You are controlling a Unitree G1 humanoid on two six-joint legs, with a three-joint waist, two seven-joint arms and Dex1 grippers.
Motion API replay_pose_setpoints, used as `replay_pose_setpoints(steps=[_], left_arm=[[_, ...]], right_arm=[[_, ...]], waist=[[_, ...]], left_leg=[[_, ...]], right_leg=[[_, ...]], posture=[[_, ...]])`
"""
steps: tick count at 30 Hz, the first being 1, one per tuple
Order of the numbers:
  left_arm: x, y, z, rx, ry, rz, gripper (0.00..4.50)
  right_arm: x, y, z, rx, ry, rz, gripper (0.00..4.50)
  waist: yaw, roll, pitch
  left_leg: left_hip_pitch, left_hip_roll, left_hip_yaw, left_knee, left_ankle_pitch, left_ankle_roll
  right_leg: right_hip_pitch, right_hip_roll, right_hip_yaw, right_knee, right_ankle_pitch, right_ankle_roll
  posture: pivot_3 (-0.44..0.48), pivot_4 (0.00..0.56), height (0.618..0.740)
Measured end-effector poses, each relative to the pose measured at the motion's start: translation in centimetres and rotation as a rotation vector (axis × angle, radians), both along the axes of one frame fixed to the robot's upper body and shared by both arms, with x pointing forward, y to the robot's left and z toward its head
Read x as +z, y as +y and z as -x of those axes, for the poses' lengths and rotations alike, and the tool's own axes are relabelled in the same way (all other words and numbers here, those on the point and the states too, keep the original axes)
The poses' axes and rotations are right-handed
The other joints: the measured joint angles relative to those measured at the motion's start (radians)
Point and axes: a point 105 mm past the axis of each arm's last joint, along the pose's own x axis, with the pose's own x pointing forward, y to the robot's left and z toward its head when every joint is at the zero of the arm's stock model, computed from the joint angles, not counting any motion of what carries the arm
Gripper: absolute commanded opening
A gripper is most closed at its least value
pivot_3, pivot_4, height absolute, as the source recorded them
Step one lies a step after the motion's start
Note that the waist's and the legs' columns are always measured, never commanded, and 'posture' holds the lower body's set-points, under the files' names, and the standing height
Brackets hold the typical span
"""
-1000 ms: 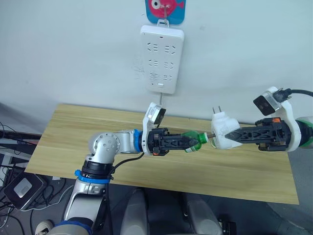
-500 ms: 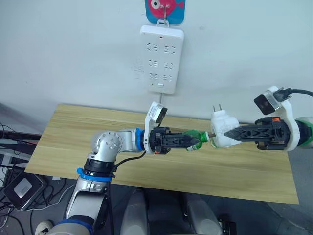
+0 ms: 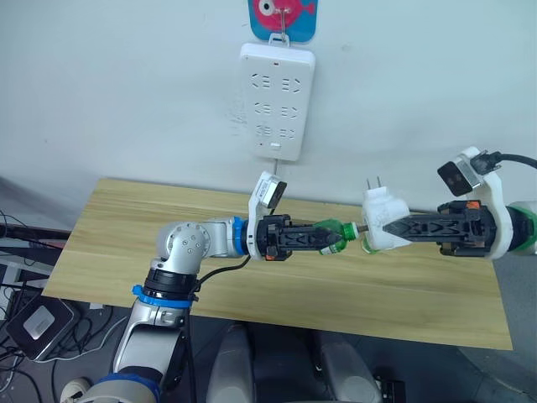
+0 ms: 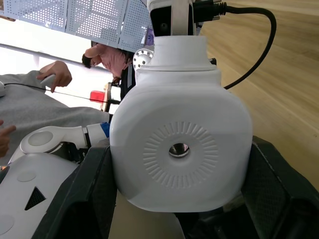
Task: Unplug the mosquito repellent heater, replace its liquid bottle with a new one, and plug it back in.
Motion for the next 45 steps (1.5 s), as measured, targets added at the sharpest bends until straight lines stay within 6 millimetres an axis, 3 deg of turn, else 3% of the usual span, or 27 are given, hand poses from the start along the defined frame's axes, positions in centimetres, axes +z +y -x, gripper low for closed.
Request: replay_pose_setpoints(steps=[45], left_arm=[[0.23,0.38,0.31,-0.009,-0.023,-0.008,2.31]], right_arm=[[0.41,0.52,-0.19,0.003,-0.038,0.016,2.99]], waist=[[0.000,0.000,0.000]], left_leg=[[0.000,0.000,0.000,0.001,0.000,0.000]], right_leg=[[0.000,0.000,0.000,0.000,0.000,0.000]], posture=[[-0.091,0.326,0.740]])
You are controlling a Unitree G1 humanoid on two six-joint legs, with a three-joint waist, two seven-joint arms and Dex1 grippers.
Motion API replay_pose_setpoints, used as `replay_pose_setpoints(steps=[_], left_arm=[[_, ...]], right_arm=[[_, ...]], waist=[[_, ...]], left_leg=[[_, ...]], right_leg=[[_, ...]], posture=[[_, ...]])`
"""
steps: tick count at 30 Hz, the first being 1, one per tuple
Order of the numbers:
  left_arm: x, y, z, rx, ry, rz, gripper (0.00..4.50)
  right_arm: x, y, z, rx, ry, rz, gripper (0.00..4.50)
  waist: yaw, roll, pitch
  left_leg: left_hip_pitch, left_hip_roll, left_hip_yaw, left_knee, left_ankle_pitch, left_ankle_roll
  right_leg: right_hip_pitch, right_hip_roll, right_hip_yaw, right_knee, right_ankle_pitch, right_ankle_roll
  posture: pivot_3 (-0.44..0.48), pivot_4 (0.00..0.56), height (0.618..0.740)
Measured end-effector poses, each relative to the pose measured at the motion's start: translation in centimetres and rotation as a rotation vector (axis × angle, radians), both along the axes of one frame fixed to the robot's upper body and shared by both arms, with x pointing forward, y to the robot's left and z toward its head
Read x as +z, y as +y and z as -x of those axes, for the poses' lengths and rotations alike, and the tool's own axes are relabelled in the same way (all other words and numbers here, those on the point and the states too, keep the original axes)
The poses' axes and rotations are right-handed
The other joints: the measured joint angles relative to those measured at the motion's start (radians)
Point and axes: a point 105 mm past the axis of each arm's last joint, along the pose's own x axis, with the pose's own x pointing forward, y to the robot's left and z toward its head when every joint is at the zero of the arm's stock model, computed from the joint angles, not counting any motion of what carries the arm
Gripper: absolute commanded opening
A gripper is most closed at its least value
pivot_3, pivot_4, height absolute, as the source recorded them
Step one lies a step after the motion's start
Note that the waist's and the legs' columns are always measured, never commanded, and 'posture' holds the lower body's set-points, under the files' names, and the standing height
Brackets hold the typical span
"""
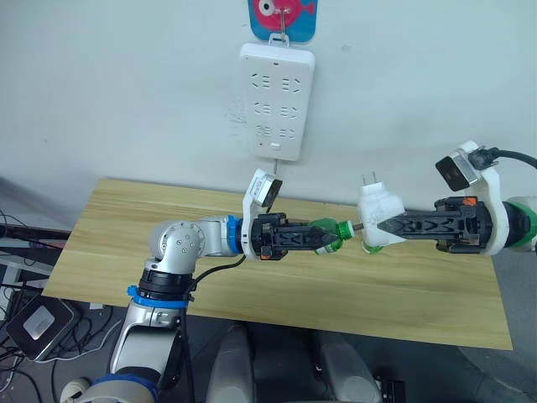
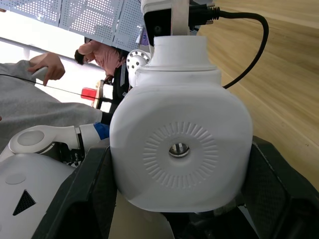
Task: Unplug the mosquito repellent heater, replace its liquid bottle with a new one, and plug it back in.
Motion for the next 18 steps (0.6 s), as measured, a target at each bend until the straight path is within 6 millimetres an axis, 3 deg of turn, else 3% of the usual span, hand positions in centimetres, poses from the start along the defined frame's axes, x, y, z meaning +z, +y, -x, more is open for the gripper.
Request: replay_pose_setpoints(steps=[18], left_arm=[[-0.02,0.21,0.00,-0.004,-0.014,-0.004,2.31]], right_arm=[[0.44,0.20,0.18,0.021,-0.016,0.030,2.99]], waist=[[0.000,0.000,0.000]], left_leg=[[0.000,0.000,0.000,0.000,0.000,0.000]], right_leg=[[0.000,0.000,0.000,0.000,0.000,0.000]], posture=[[-0.094,0.331,0.740]])
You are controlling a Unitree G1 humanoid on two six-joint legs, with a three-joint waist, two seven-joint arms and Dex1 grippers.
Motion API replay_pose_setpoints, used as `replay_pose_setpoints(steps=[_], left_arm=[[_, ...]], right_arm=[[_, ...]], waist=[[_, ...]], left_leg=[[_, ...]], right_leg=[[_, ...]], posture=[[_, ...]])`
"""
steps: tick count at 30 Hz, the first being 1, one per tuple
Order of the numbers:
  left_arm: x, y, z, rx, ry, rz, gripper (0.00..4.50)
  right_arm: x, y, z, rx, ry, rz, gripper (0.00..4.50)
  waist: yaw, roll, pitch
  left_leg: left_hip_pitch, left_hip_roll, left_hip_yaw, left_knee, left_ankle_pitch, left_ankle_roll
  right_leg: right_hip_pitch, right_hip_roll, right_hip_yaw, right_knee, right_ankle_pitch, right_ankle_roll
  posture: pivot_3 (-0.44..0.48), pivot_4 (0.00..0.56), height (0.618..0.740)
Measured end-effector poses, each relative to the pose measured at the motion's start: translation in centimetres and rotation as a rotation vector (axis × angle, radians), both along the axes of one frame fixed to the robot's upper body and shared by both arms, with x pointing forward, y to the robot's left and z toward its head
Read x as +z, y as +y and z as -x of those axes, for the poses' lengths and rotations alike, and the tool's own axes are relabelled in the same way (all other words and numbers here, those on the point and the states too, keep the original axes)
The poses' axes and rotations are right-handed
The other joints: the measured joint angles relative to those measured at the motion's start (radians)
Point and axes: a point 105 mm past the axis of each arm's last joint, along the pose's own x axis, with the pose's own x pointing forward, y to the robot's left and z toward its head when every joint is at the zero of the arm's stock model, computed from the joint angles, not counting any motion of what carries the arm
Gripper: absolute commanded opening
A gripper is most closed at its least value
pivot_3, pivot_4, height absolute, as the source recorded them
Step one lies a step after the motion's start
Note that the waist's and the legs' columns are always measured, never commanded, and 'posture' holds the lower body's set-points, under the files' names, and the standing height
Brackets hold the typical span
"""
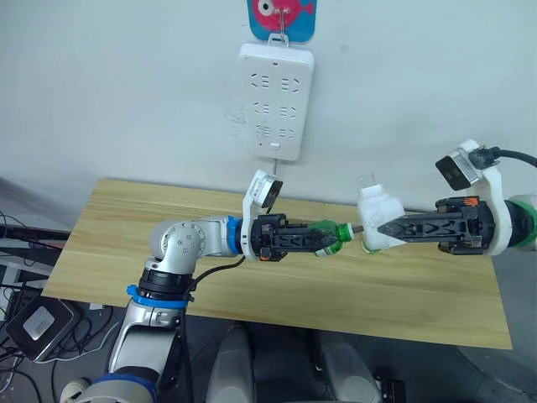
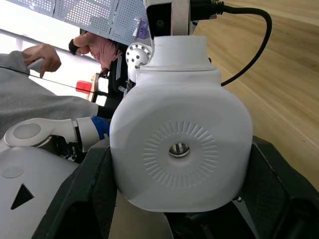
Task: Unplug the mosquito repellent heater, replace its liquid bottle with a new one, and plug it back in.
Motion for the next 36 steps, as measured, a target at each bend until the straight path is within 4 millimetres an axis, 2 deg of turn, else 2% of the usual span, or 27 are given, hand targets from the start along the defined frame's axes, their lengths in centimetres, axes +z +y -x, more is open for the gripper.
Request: replay_pose_setpoints(steps=[17,36], left_arm=[[-0.1,-0.4,0.1,-0.006,-0.002,-0.004,2.31],[0.0,-0.4,-0.3,0.006,-0.027,-0.006,2.31]], right_arm=[[0.0,0.1,0.3,0.032,0.028,0.000,2.99],[0.2,1.2,0.0,0.007,-0.085,0.071,2.99]], waist=[[0.000,0.000,0.000],[0.000,0.000,0.000]], left_leg=[[0.000,0.000,0.000,0.000,0.000,0.000],[0.000,0.000,0.000,0.000,0.000,0.000]], right_leg=[[0.000,0.000,0.000,0.000,0.000,0.000],[0.000,0.000,-0.001,0.000,0.000,0.000]], posture=[[-0.086,0.320,0.740],[-0.102,0.302,0.740]])
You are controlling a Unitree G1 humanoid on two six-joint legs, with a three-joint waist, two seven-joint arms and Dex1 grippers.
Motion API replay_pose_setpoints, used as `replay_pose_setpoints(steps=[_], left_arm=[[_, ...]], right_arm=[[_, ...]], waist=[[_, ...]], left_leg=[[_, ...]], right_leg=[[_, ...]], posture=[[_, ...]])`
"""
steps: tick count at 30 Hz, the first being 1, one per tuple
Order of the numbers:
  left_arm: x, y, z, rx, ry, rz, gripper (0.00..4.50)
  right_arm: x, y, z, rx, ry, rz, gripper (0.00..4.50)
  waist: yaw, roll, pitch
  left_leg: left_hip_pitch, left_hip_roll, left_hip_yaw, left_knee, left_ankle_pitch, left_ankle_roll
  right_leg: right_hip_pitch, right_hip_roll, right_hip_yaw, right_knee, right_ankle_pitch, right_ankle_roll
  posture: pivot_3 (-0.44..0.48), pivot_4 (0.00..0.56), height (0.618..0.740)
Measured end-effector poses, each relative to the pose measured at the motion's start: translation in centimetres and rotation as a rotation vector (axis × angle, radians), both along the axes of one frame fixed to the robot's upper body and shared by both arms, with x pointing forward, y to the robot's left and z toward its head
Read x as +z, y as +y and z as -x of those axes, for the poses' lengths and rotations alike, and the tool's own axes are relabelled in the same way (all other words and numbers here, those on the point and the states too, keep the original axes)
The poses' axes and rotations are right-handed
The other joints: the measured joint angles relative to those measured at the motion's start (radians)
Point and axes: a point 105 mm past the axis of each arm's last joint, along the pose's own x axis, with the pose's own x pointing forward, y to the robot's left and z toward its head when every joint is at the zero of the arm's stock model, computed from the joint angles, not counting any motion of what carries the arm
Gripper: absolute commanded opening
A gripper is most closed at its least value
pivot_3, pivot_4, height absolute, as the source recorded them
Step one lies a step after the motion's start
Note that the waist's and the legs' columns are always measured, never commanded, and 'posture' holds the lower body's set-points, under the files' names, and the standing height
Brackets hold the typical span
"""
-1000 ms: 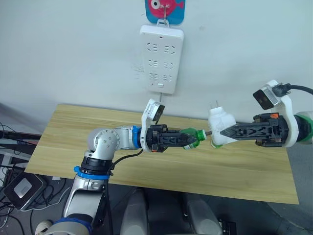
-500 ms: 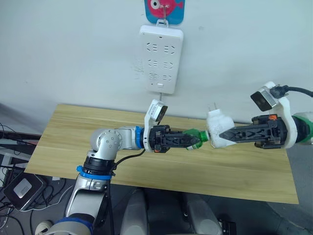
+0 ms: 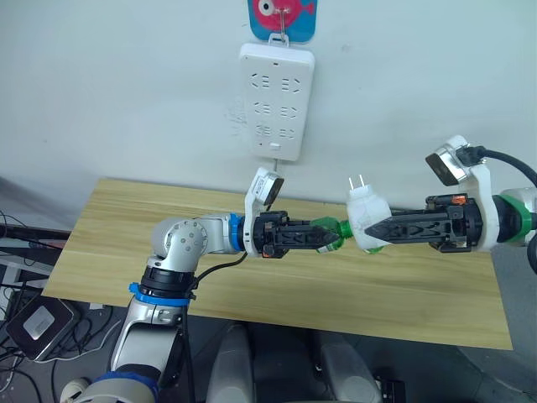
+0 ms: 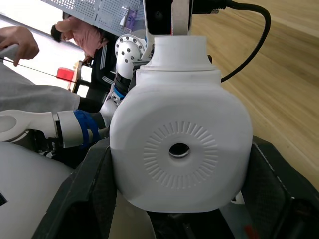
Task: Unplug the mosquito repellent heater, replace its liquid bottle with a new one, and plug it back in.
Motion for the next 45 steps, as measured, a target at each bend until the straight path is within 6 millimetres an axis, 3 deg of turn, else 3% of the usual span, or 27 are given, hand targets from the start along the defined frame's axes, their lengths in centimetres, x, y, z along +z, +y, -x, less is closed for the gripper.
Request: replay_pose_setpoints(steps=[42,45], left_arm=[[-0.5,-0.2,-0.5,0.009,-0.008,0.000,2.31],[-0.2,-1.0,-0.3,-0.012,-0.010,0.019,2.31]], right_arm=[[-0.3,1.1,-0.5,-0.004,-0.083,0.064,2.99],[-0.4,1.6,-0.4,0.016,-0.081,0.044,4.05]], waist=[[-0.001,0.000,0.000],[-0.001,0.000,0.000]], left_leg=[[0.000,0.000,0.000,0.000,0.000,0.000],[0.000,0.000,0.000,0.000,0.000,0.000]], right_leg=[[0.000,0.000,0.000,0.000,0.000,0.000],[0.000,0.000,0.000,0.000,0.000,0.000]], posture=[[-0.115,0.323,0.740],[-0.115,0.323,0.740]])
